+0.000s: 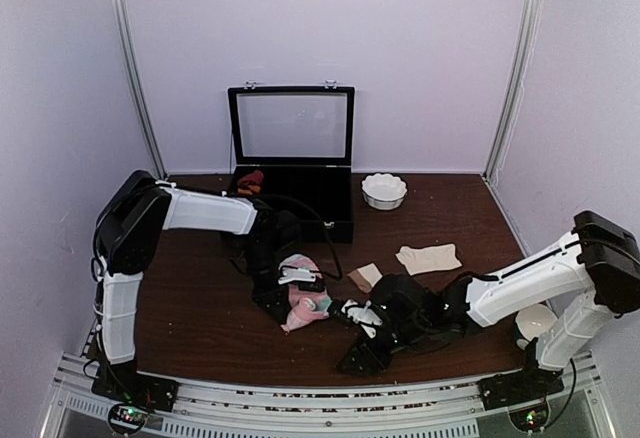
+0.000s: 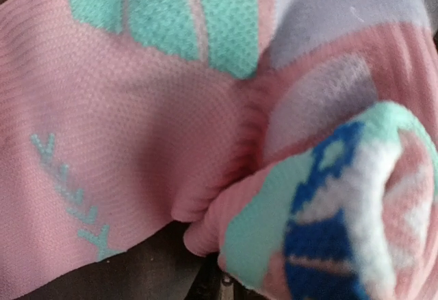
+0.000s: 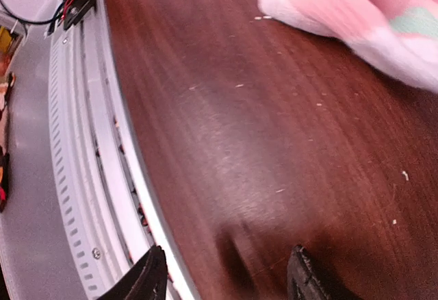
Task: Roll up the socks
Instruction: Roll the sock at the center of the board.
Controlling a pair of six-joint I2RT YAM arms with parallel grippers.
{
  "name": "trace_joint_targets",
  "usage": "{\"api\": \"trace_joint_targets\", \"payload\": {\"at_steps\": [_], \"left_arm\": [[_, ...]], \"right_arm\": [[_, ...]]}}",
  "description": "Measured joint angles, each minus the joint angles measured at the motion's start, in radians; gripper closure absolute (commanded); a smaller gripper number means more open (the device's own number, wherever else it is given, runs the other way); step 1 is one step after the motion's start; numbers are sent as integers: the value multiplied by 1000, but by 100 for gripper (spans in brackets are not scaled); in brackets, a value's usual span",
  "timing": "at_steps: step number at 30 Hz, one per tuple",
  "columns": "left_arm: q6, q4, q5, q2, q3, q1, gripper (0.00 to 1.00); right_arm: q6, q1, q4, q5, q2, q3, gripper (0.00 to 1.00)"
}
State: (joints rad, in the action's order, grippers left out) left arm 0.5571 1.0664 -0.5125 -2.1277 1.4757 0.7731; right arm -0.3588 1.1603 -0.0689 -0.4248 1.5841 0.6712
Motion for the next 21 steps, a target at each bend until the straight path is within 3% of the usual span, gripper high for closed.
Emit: {"api": "trace_joint_targets", "payload": {"at_steps": [3, 5, 21], "left_arm": [[-1, -19, 4, 15, 1, 0, 81], [-2, -27, 5, 30, 5, 0, 69], [-2, 21, -2, 106, 140, -8, 68]], "right_arm": [[66, 41, 33, 53, -62, -1, 40], [99, 42, 44, 85, -90, 0, 40], [282, 32, 99, 233, -23, 212, 42]]}}
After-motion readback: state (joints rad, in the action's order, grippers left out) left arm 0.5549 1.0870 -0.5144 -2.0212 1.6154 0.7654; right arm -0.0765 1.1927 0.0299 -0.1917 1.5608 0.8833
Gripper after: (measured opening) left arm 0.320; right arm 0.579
